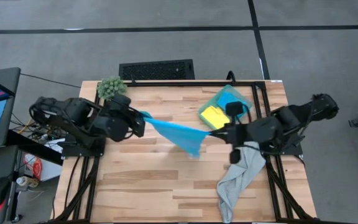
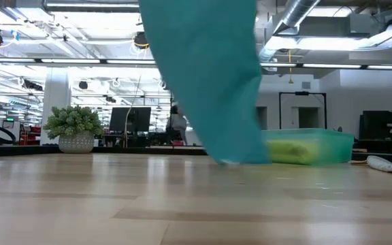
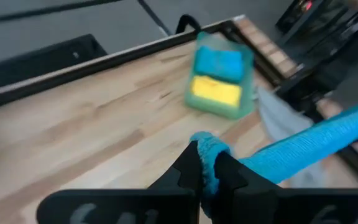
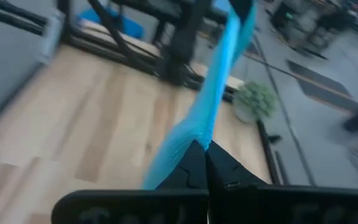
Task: Fold microfiber towels
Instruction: Fold the blue towel
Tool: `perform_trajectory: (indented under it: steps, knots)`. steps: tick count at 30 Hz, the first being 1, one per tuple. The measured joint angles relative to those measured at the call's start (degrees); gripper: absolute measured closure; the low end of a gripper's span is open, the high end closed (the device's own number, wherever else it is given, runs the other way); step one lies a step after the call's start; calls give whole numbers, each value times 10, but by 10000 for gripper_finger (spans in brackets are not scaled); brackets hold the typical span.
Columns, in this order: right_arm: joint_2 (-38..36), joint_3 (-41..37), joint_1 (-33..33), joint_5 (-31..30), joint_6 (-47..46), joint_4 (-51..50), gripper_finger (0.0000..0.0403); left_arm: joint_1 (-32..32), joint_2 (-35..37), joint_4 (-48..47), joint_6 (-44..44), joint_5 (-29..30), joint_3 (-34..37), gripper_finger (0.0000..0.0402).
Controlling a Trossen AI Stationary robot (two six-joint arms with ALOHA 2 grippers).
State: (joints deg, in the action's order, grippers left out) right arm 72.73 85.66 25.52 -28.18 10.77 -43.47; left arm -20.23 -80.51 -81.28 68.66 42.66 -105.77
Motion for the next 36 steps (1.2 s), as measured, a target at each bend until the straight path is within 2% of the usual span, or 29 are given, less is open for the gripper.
perform_trajectory:
  steps: [3,6,9,13,19,25,27,29,32,36]
  knots:
    - [-19,8,5,23,1,-12,402,0,0,1,15,7,-23,401]
    - [-25,11,11,-18,-5,-14,402,4,0,0,33,20,-29,401]
    - [-25,11,15,10,27,-21,403,18,-1,-8,37,23,-29,401]
    - [-20,11,3,-34,43,-31,403,49,-4,-50,100,21,-28,401]
    - [-10,10,-93,-34,58,-37,403,151,-4,-81,131,26,-28,401]
    - [16,12,-219,-7,94,28,403,270,-3,-40,193,84,-28,401]
    - [23,10,-246,29,102,42,402,296,-2,-21,204,69,-28,401]
    - [29,11,-260,52,106,49,402,312,-7,-8,174,50,-28,401]
    - [35,10,-267,59,107,24,402,331,-14,-13,104,15,-27,401]
    - [45,10,-257,73,99,-7,402,332,-29,-55,101,-19,-24,401]
